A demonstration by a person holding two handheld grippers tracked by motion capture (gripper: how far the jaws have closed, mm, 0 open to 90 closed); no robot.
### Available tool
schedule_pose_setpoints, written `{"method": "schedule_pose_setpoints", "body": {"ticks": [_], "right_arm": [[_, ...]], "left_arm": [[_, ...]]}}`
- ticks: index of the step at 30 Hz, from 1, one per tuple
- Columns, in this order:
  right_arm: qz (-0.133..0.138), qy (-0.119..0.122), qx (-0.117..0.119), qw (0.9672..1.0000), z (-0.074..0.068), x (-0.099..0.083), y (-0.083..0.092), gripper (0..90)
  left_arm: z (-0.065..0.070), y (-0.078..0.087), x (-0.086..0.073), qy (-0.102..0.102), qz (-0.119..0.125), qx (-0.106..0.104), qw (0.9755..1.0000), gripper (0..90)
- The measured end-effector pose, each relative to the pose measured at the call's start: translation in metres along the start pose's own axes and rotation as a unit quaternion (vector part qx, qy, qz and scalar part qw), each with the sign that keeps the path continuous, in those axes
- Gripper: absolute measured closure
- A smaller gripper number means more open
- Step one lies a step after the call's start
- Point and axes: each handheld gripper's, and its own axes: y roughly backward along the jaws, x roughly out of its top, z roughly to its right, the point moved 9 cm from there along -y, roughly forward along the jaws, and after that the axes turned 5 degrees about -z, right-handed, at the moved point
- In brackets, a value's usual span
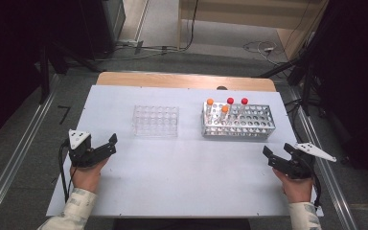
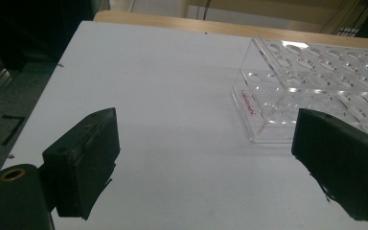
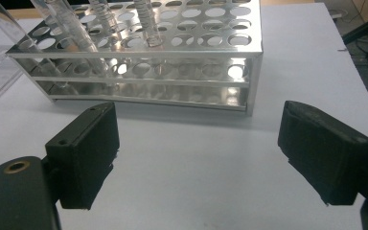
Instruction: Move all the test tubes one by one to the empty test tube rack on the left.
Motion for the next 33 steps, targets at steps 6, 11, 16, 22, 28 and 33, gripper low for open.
{"method": "schedule_pose_setpoints", "body": {"ticks": [6, 11, 16, 22, 28, 33], "right_arm": [[-0.003, 0.007, 0.009, 0.9999, -0.01, 0.001, -0.004, 12.9], [-0.004, 0.01, 0.015, 0.9998, -0.014, 0.002, -0.008, 13.0], [-0.005, 0.011, 0.022, 0.9997, -0.021, 0.005, -0.013, 13.2], [0.003, 0.022, 0.029, 0.9994, -0.03, 0.014, -0.019, 14.2], [-0.001, 0.035, 0.036, 0.9987, -0.04, 0.018, -0.027, 15.5], [0.005, 0.047, 0.044, 0.9979, -0.05, 0.023, -0.032, 20.0]], "left_arm": [[0.004, 0.0, -0.001, -0.01, 0.0, 0.0, 1.0, 9.6], [0.004, 0.0, 0.0, -0.009, 0.0, -0.001, 1.0, 9.6], [0.005, -0.002, 0.0, -0.007, 0.001, 0.0, 1.0, 9.6], [0.006, -0.001, 0.0, -0.011, 0.001, -0.002, 0.9999, 9.6], [0.006, -0.002, 0.0, -0.011, 0.0, -0.003, 0.9999, 9.6], [0.006, -0.002, 0.0, -0.012, 0.0, -0.003, 0.9999, 9.6]]}}
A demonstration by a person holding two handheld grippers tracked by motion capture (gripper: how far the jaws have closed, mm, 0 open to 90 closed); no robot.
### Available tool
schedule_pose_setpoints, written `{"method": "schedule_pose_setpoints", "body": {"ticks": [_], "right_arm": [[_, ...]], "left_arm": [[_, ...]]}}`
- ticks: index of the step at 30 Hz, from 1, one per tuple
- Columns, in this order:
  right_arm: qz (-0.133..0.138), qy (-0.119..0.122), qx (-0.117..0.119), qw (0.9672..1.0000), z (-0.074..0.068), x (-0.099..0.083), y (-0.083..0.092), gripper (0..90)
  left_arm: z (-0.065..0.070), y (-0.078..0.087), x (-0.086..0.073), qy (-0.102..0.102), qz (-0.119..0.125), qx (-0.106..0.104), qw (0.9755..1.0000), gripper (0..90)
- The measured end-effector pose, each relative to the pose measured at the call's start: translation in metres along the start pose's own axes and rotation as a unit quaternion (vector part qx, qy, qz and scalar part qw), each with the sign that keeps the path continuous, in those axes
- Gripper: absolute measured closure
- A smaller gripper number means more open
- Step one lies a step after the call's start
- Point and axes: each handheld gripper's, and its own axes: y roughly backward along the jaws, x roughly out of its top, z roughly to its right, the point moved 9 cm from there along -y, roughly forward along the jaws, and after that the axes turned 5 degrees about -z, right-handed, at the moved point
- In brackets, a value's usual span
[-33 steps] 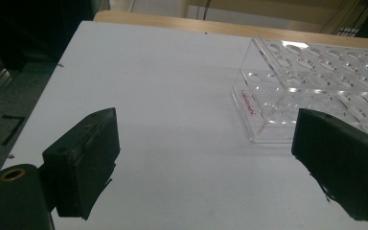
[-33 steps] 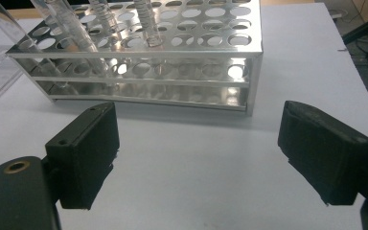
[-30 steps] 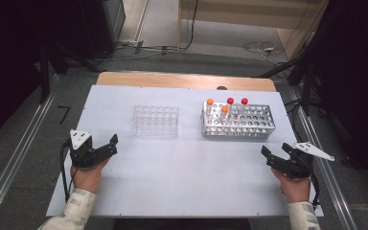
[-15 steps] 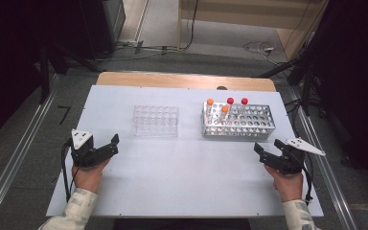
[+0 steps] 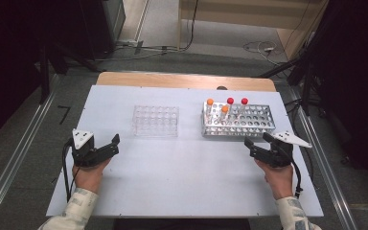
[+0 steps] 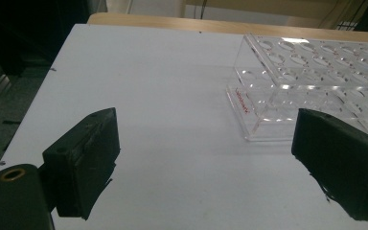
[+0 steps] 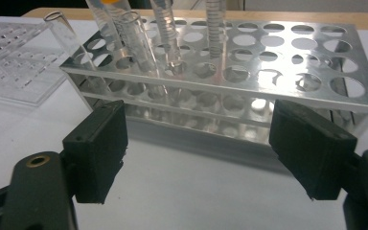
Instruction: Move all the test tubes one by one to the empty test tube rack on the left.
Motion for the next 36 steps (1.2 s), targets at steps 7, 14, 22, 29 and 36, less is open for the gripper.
{"method": "schedule_pose_setpoints", "body": {"ticks": [7, 14, 22, 29, 36], "right_arm": [[0.002, 0.026, 0.008, 0.9996, -0.016, 0.006, -0.016, 26.6], [0.024, 0.026, 0.011, 0.9993, -0.022, 0.017, -0.028, 36.0], [0.023, 0.041, 0.016, 0.9988, -0.034, 0.025, -0.045, 49.6], [0.029, 0.047, 0.011, 0.9984, -0.035, 0.034, -0.054, 57.2], [0.03, 0.055, 0.007, 0.998, -0.038, 0.036, -0.06, 60.1]], "left_arm": [[0.001, 0.0, 0.0, -0.001, 0.0, 0.0, 1.0, 9.6], [-0.001, 0.0, 0.0, 0.0, -0.002, 0.0, 1.0, 9.7], [-0.001, -0.001, -0.002, -0.001, -0.005, 0.001, 1.0, 9.7], [-0.002, -0.001, -0.003, 0.001, -0.006, 0.003, 1.0, 9.7], [-0.003, -0.001, -0.003, 0.0, -0.008, 0.005, 1.0, 9.7]]}}
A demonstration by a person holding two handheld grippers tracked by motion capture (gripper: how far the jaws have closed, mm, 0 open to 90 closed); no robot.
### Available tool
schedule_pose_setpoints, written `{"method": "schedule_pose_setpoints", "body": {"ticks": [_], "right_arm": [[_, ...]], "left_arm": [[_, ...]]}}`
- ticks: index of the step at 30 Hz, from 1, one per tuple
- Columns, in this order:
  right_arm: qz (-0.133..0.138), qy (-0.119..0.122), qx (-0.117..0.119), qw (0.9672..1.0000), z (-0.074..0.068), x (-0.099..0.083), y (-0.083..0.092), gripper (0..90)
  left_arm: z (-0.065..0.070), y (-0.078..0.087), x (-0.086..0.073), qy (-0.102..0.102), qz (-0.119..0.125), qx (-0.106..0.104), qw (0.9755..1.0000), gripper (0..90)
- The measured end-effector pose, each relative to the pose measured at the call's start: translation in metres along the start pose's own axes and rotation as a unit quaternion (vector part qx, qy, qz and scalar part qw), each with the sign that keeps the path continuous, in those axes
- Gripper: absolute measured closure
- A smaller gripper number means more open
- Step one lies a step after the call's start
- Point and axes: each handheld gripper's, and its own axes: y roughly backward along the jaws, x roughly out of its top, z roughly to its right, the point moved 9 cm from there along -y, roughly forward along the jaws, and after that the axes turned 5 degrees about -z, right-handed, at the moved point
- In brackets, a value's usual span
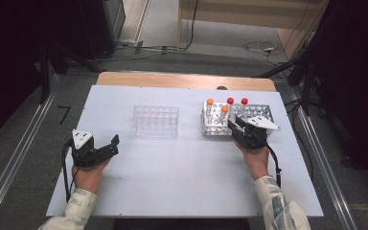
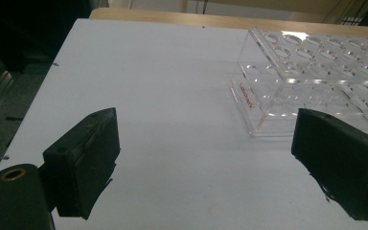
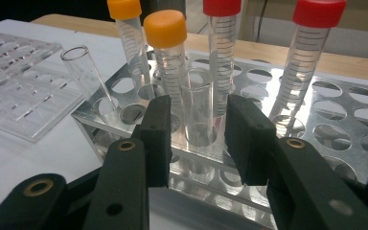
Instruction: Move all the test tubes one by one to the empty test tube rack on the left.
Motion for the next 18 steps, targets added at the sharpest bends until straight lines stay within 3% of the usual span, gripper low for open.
{"method": "schedule_pose_setpoints", "body": {"ticks": [18], "right_arm": [[0.002, 0.006, -0.003, 1.0, -0.0018, 0.0003, -0.0105, 67.1]], "left_arm": [[-0.0002, -0.0001, -0.0007, 0.001, -0.002, 0.001, 1.0, 9.7]]}}
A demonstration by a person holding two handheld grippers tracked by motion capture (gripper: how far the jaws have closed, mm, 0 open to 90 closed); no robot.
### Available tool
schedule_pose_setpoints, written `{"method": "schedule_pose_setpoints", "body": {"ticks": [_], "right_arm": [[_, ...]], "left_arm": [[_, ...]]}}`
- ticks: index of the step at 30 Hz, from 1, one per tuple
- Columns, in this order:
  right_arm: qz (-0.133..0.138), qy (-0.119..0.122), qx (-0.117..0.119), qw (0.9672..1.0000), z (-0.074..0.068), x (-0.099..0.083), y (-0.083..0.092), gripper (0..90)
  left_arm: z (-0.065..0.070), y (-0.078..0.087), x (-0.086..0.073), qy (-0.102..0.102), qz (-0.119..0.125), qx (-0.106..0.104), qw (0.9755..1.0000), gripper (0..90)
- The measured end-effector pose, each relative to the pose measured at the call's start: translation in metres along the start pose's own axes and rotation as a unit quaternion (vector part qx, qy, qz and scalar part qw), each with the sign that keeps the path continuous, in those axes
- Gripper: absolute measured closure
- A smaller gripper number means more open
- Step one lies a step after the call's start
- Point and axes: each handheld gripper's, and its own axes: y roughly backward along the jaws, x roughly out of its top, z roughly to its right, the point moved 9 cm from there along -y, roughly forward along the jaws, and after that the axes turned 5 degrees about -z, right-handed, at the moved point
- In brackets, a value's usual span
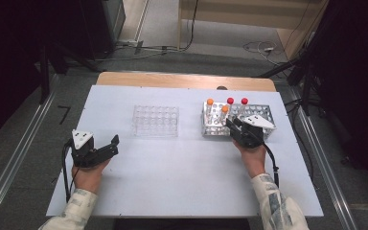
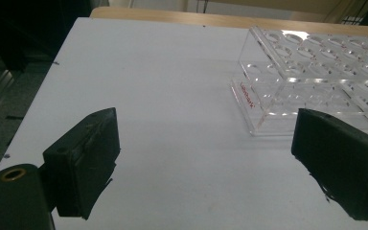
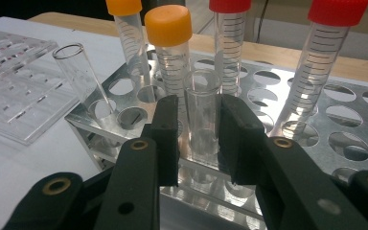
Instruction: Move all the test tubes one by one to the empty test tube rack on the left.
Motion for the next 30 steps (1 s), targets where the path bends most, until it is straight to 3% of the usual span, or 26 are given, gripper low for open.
{"method": "schedule_pose_setpoints", "body": {"ticks": [18, 30], "right_arm": [[-0.003, -0.004, -0.009, 0.9999, 0.003, -0.002, -0.002, 72.9], [0.021, -0.003, -0.013, 0.9997, 0.003, 0.009, 0.009, 73.5]], "left_arm": [[0.0, 0.0, 0.0, 0.001, 0.001, -0.001, 1.0, 9.7], [0.001, 0.0, 0.0, -0.002, 0.0, -0.003, 1.0, 9.8]]}}
